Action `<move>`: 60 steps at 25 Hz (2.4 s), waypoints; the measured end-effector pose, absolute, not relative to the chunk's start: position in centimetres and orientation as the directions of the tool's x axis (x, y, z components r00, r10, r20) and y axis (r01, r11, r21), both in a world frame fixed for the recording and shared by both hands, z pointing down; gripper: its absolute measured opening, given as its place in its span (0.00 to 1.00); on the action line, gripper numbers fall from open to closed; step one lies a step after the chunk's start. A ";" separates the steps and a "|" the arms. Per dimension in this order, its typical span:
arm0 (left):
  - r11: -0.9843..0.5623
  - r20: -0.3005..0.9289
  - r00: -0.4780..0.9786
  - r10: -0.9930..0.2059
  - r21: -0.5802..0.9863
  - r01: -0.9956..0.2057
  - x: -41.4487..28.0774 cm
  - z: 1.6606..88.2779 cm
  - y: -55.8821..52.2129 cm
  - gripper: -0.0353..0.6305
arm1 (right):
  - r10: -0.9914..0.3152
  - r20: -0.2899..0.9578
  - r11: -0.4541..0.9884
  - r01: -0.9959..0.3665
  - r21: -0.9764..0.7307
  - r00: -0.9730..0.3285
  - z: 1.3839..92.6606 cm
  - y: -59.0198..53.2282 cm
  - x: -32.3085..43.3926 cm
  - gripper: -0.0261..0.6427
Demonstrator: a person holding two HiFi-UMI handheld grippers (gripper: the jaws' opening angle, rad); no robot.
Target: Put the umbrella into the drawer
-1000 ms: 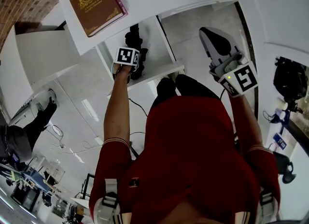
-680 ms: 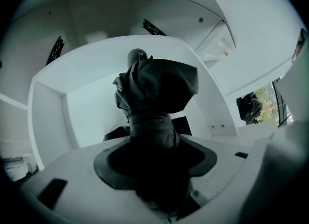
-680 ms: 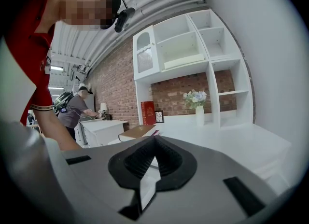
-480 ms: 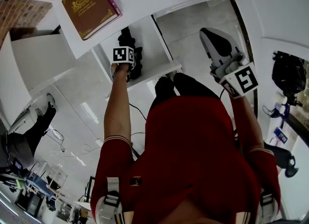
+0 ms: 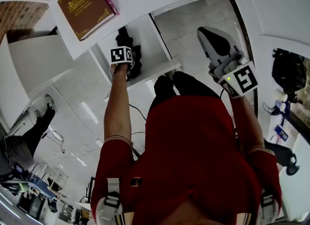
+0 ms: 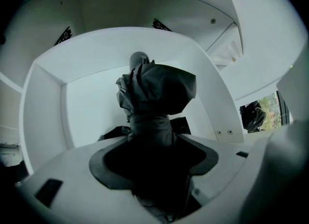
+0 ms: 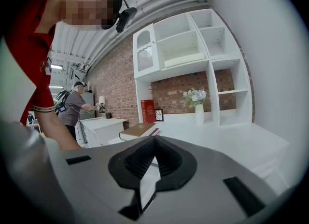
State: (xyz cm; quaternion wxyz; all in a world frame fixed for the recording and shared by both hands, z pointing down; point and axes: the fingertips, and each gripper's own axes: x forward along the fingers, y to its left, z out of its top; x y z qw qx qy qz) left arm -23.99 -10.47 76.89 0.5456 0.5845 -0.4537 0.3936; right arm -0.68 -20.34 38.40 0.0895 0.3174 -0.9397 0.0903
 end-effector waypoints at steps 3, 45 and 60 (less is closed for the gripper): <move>-0.001 0.951 0.284 -0.125 0.286 -0.958 -24.1 76.6 -10.6 0.47 | -0.576 0.220 0.783 -0.609 -0.126 -0.787 38.3 -20.2 -0.9 0.04; -0.177 0.175 0.215 -0.961 0.210 -0.962 -20.4 34.3 -8.5 0.11 | -0.261 0.000 0.955 -0.258 -0.148 -0.965 32.5 -13.0 -10.1 0.04; -0.229 -0.001 0.229 -0.973 0.023 -0.973 -16.4 28.4 -7.7 0.06 | -0.279 -0.070 0.959 -0.273 -0.080 -0.958 28.8 -11.7 -8.3 0.04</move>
